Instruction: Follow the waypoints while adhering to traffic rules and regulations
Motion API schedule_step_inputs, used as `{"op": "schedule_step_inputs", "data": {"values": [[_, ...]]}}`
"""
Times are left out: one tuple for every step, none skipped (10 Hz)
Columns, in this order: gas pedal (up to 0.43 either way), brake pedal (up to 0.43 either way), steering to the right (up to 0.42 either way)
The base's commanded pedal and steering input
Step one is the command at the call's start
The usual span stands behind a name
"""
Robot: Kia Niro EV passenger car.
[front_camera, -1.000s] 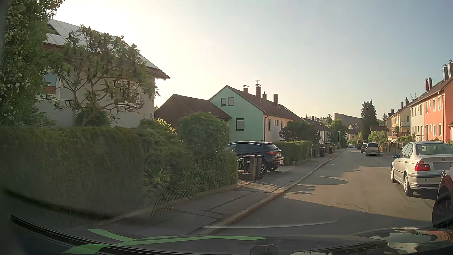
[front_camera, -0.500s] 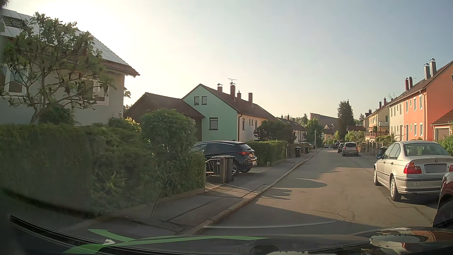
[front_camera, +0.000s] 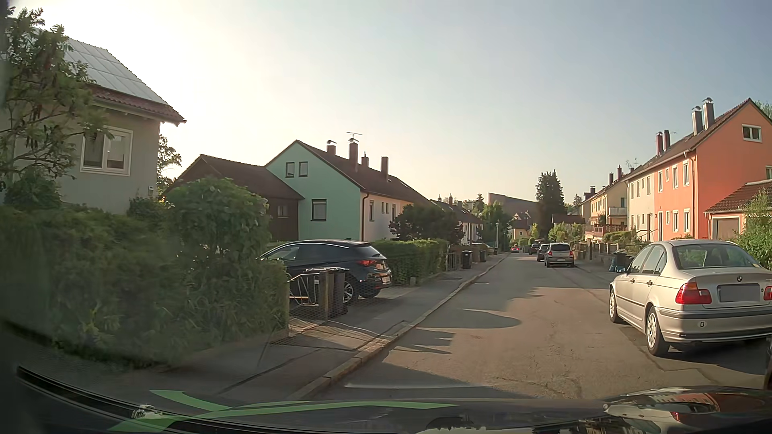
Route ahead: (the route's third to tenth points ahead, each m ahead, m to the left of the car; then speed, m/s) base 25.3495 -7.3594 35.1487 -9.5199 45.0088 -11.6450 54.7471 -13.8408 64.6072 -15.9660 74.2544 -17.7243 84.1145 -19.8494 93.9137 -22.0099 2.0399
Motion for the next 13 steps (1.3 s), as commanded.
{"op": "schedule_step_inputs", "data": {"values": [[0.028, 0.000, 0.274], [0.028, 0.000, 0.248], [0.039, 0.000, 0.222], [0.039, 0.000, 0.195], [0.039, 0.000, 0.171], [0.039, 0.000, 0.146], [0.039, 0.000, 0.124], [0.039, 0.000, 0.113], [0.039, 0.000, 0.104], [0.039, 0.000, 0.094], [0.039, 0.000, 0.091], [0.047, 0.000, 0.091], [0.059, 0.000, 0.087]]}}
